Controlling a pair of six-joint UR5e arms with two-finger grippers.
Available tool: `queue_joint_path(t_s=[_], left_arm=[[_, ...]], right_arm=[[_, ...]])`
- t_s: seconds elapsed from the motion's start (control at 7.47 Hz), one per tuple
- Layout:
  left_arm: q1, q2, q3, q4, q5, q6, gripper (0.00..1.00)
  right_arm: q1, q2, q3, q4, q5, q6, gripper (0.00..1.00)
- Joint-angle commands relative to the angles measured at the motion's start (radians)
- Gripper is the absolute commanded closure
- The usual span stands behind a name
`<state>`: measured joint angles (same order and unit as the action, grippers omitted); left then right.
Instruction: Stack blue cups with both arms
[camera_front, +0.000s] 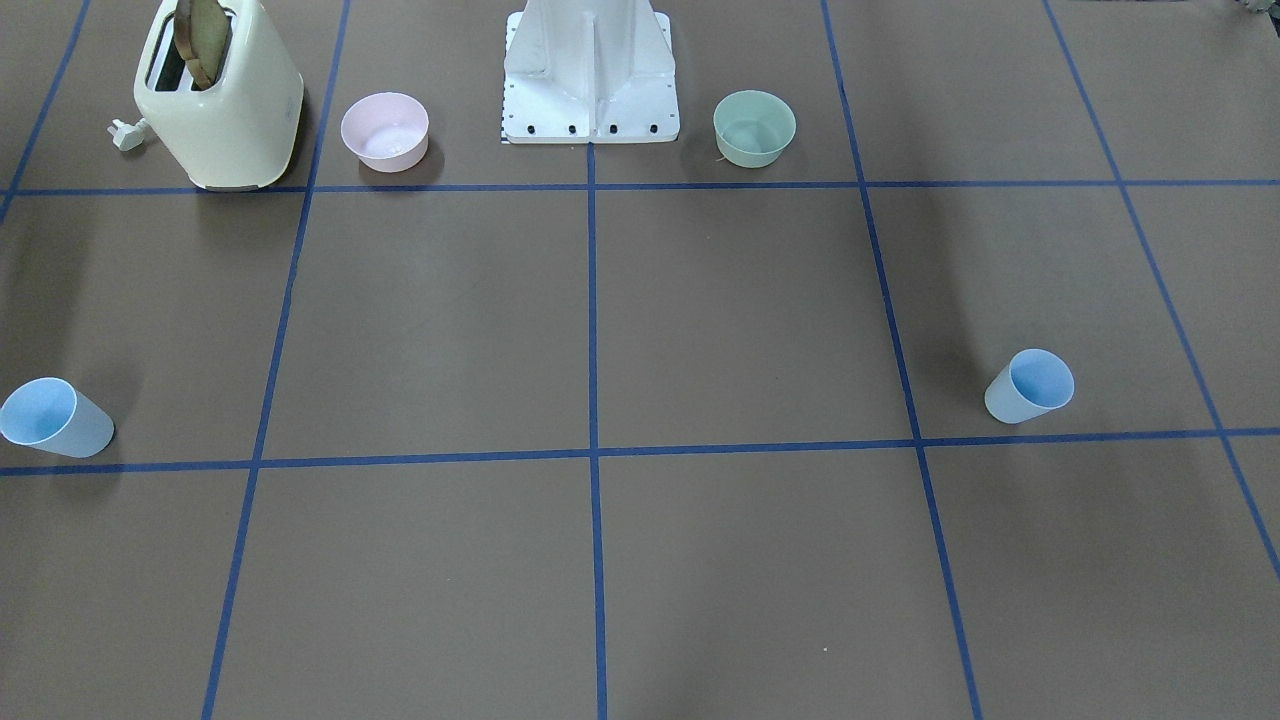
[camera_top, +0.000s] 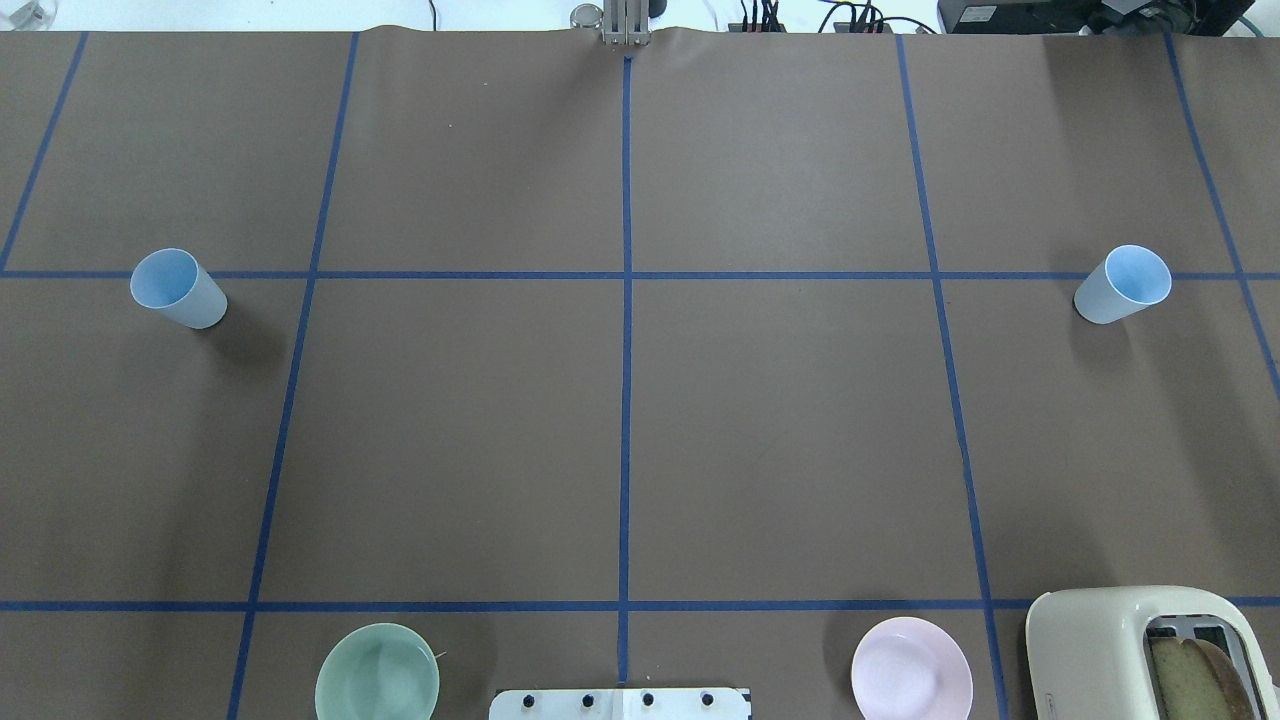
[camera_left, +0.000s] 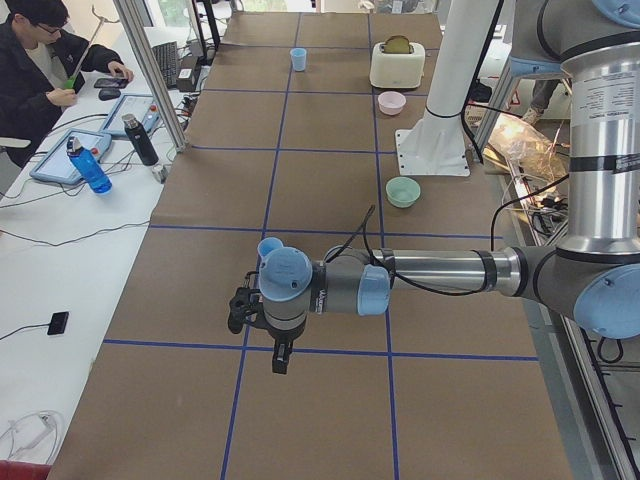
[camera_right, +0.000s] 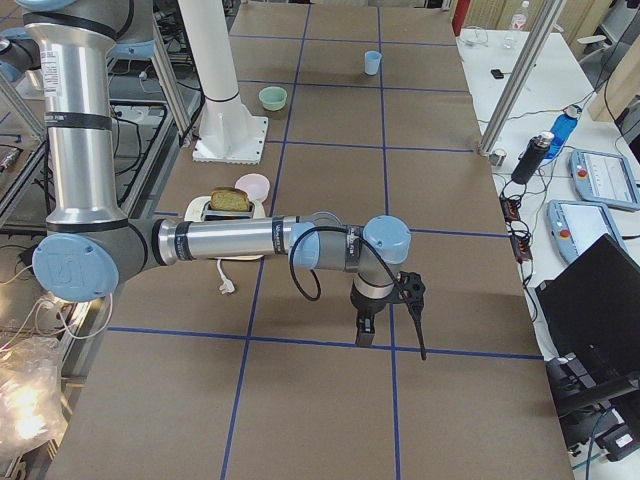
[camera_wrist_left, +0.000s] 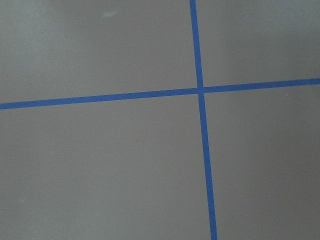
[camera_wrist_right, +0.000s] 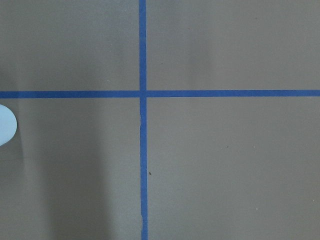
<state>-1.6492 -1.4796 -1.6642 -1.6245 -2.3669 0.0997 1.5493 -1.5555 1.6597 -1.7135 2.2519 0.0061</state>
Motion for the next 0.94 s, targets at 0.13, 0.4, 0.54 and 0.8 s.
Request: queue_joint_path(t_s=[0.13,0.4,0.54,0.8], left_arm=[[0.0,-0.002,-0.002,-0.02,0.002,0.0,0.02],[0.0,-0.013,0.0,-0.023,0.008,-0.002,0.02],[0.0,-0.024,0.001,-0.035,0.009,-0.008,0.02],[0.0,-0.048,-0.002,-0.044,0.011,-0.005,0.02]], right_arm=[[0.0,0.002,0.0,0.002,0.0,-0.002,0.0],[0.0,0.006,-0.02,0.069,-0.002,-0.002,0.0],[0.0,0.009,-0.02,0.14,-0.002,0.0,0.0],[0.0,0.015,-0.02,0.311,-0.011,0.002,0.0]])
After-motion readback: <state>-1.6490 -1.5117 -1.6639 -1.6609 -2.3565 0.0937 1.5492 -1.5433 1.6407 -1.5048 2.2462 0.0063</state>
